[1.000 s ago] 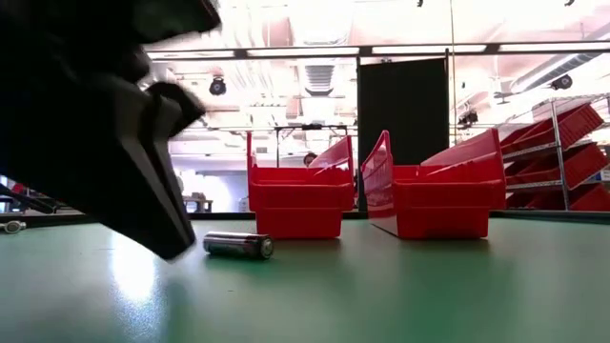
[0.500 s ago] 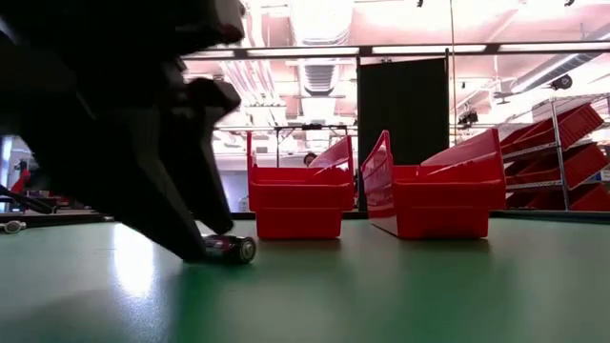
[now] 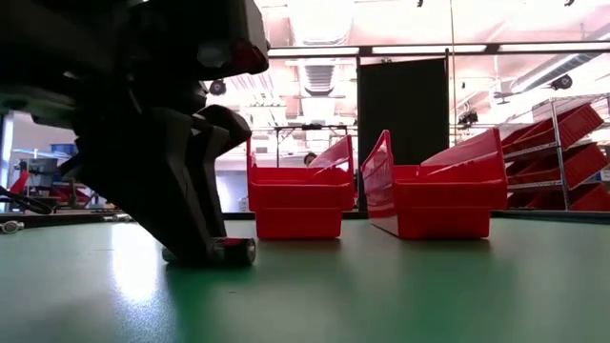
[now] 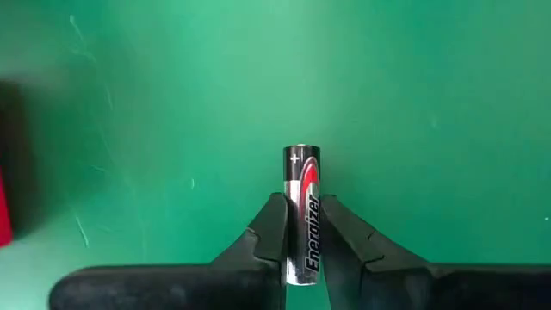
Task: Sort batteries
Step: Put the silver battery into the left red bin
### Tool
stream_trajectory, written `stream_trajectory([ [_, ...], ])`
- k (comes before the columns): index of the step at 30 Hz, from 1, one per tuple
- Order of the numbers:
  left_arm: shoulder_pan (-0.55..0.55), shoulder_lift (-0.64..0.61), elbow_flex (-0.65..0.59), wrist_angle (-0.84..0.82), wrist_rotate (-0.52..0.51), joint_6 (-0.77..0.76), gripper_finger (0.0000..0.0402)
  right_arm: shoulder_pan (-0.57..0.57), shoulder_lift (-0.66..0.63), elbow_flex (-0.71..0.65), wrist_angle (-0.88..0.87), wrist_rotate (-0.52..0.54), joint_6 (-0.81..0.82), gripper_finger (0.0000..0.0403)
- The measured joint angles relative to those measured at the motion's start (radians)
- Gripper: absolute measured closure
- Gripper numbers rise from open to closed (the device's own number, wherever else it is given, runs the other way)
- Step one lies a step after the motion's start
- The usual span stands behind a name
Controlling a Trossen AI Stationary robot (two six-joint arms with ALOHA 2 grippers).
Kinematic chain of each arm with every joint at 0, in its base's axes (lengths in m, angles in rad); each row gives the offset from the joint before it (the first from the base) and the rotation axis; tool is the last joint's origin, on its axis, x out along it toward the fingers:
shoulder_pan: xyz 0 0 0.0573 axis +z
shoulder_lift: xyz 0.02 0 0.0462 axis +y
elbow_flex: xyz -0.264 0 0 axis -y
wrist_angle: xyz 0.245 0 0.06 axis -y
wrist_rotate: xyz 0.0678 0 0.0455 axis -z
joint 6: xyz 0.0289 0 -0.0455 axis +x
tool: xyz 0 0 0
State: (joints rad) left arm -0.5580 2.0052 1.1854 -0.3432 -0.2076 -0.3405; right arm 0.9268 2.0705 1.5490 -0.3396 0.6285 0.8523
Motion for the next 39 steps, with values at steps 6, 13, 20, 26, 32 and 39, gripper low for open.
stream_trajectory([
  [6,-0.004,-0.015,0.032,-0.029,0.015,-0.027,0.0377,0.005,0.0,0.0,-0.003,-0.012,-0.015,0.0229],
  [13,0.021,-0.108,0.217,-0.196,0.02,0.003,0.0378,0.014,0.0,0.0,-0.024,-0.012,-0.017,0.0227],
  [20,0.196,-0.096,0.39,-0.387,-0.009,0.065,0.0378,0.013,0.009,0.0,-0.023,-0.008,-0.018,0.0238],
  [26,0.388,-0.072,0.41,-0.503,0.002,0.104,0.0378,0.016,0.017,-0.001,-0.023,-0.008,-0.015,0.0233],
  [32,0.486,-0.075,0.38,-0.497,0.017,0.143,0.0378,0.016,0.017,-0.001,-0.023,-0.005,-0.016,0.0231],
  [39,0.498,-0.074,0.361,-0.555,0.067,0.149,0.0378,0.027,0.017,-0.001,-0.024,-0.004,-0.015,0.0243],
])
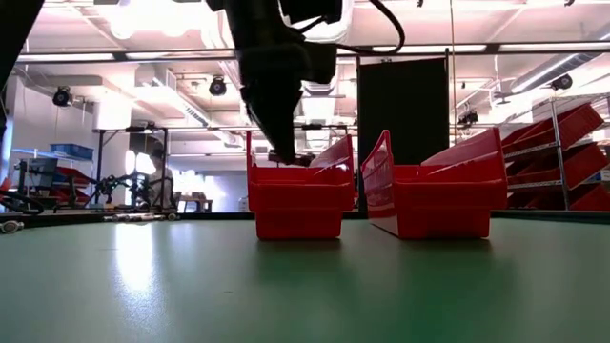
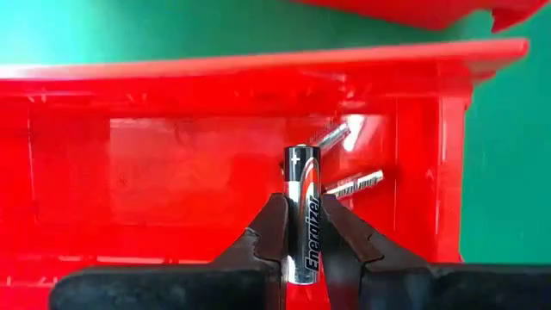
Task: Sort batteries
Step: Put the silver battery into the left red bin
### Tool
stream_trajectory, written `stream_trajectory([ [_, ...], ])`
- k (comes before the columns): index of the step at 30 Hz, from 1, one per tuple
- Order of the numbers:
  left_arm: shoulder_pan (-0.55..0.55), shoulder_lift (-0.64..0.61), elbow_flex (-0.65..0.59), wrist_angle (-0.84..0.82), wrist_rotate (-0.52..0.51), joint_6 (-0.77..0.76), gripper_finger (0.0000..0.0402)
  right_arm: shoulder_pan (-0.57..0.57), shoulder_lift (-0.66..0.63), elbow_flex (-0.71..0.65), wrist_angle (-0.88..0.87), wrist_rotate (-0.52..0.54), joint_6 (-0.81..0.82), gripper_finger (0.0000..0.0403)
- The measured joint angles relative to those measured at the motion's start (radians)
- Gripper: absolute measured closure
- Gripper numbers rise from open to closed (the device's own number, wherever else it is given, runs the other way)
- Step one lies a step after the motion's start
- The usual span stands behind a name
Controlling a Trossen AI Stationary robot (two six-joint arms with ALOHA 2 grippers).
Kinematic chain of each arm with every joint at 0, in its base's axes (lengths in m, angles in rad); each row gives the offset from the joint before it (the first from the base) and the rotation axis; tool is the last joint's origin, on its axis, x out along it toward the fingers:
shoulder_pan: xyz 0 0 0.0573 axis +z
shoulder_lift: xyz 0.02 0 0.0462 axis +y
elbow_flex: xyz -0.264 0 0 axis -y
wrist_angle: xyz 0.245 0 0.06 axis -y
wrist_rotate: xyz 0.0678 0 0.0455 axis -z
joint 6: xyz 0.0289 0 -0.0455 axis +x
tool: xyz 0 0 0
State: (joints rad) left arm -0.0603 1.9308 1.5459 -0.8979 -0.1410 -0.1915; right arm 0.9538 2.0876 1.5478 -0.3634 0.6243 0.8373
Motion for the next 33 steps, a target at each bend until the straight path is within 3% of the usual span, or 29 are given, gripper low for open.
stream_trajectory([
  [18,-0.036,-0.006,-0.002,-0.132,0.004,-0.089,0.0378,0.004,0.002,0.0,0.0,0.004,0.028,0.0227],
  [24,-0.036,-0.018,0.006,-0.084,0.003,0.011,0.0378,0.004,0.002,0.0,0.0,0.004,0.027,0.0231],
  [33,-0.006,0.072,0.016,-0.057,0.012,0.032,0.0378,0.004,0.002,0.0,0.0,0.003,0.026,0.0216],
])
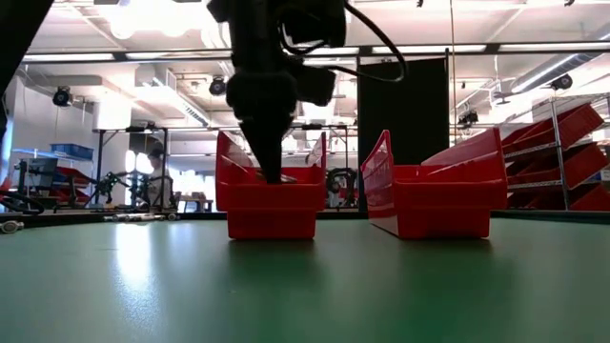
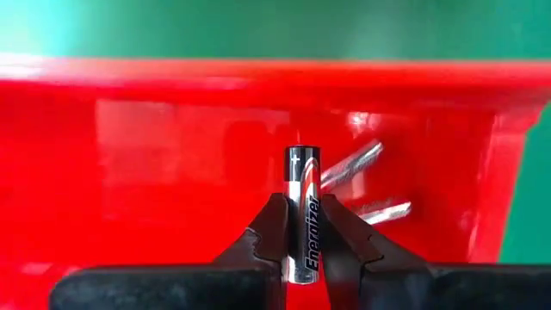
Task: Sort batteries
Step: Put the silver battery into the left red bin
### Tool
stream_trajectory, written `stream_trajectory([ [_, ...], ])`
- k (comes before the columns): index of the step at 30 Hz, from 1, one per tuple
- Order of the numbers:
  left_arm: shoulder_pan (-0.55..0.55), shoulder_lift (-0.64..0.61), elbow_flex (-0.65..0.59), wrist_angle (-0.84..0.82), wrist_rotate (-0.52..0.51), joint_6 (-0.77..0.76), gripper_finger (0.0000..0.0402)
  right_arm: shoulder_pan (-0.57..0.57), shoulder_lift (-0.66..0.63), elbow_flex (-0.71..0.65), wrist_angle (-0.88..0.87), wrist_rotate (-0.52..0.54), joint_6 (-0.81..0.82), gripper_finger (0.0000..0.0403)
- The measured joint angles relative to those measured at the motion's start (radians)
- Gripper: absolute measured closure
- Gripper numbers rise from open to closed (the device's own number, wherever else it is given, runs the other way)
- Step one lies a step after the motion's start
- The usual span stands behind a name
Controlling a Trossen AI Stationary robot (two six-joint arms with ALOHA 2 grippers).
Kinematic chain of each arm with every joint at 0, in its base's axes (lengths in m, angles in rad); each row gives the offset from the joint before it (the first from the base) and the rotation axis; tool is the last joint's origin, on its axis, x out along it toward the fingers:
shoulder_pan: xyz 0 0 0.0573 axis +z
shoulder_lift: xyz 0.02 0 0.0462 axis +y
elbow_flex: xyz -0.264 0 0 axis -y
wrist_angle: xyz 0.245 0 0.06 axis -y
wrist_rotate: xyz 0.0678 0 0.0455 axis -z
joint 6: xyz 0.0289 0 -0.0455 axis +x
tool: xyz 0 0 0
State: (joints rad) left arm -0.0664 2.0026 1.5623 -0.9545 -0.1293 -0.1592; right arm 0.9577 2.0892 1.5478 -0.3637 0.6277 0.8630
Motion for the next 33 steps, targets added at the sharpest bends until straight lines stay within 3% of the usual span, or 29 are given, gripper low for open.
stream_trajectory([
  [13,0.0,0.059,0.031,0.031,0.02,-0.013,0.0378,0.0,0.0,0.0,-0.006,0.0,0.017,0.0213],
  [27,0.0,0.133,0.031,0.058,0.042,0.11,0.0378,0.007,0.0,-0.002,-0.007,-0.001,0.061,0.0211],
  [33,-0.003,0.143,0.031,0.056,0.046,0.141,0.0323,0.007,0.0,-0.002,-0.007,-0.001,0.057,0.0203],
])
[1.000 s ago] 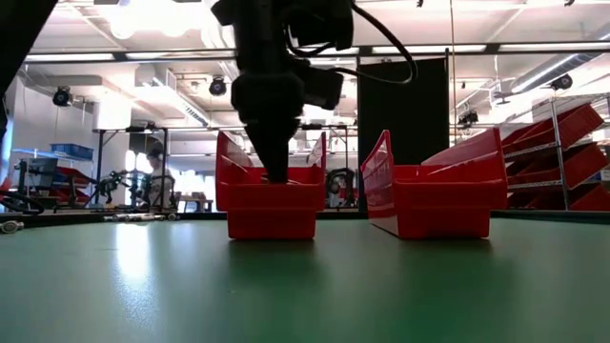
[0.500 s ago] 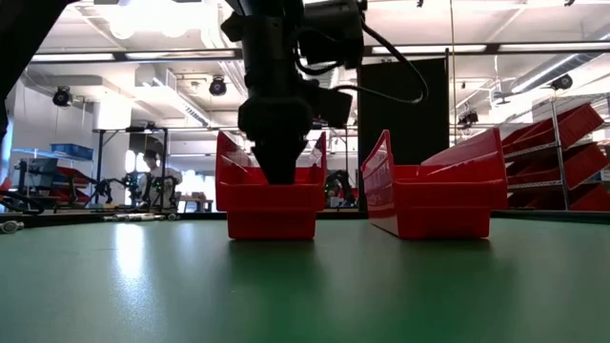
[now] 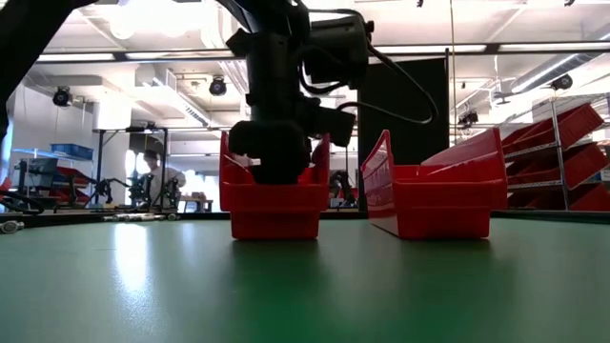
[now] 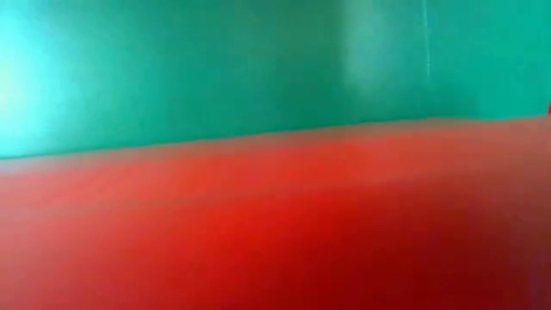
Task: Sort batteries
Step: Put the silver battery into the left red bin
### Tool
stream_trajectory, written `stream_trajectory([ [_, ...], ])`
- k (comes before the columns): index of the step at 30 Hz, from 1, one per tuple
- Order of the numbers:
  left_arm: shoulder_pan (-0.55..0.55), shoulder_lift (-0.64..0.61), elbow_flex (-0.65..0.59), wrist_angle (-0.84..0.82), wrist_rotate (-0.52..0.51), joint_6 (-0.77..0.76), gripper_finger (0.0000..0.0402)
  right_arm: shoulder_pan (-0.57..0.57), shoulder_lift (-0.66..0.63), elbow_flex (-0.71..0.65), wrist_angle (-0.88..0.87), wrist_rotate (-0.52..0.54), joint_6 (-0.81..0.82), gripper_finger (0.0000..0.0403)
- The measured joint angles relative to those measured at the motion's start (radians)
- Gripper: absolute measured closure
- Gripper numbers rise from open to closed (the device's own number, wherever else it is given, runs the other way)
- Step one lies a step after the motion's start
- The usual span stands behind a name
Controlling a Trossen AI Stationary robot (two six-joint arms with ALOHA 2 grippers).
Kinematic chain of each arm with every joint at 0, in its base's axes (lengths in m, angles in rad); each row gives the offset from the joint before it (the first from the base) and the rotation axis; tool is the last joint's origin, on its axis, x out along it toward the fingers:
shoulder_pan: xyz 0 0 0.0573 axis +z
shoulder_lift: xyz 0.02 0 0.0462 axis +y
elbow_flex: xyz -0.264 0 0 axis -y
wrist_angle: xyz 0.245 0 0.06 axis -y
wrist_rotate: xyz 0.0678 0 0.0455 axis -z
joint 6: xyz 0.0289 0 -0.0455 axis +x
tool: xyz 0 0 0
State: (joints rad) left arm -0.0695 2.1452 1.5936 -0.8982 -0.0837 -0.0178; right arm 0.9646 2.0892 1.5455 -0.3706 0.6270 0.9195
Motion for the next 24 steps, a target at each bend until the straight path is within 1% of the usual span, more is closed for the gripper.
stream_trajectory([
  [4,-0.006,-0.005,0.0,-0.028,0.011,0.008,0.0297,0.0,0.0,0.0,-0.01,0.0,-0.005,0.0202],
  [10,-0.016,-0.041,-0.001,-0.036,0.018,0.002,0.0282,0.0,0.0,-0.001,-0.045,0.0,-0.005,0.0197],
  [15,-0.017,-0.069,0.0,-0.039,0.018,-0.042,0.0259,0.0,0.0,-0.001,-0.044,0.001,-0.023,0.0185],
  [19,-0.027,-0.134,0.027,-0.076,0.022,-0.076,0.0242,0.002,0.0,-0.006,-0.04,0.002,-0.029,0.017],
  [24,-0.067,-0.28,0.044,-0.164,0.023,-0.141,0.0235,0.005,0.0,-0.029,-0.043,0.048,-0.032,0.0149],
])
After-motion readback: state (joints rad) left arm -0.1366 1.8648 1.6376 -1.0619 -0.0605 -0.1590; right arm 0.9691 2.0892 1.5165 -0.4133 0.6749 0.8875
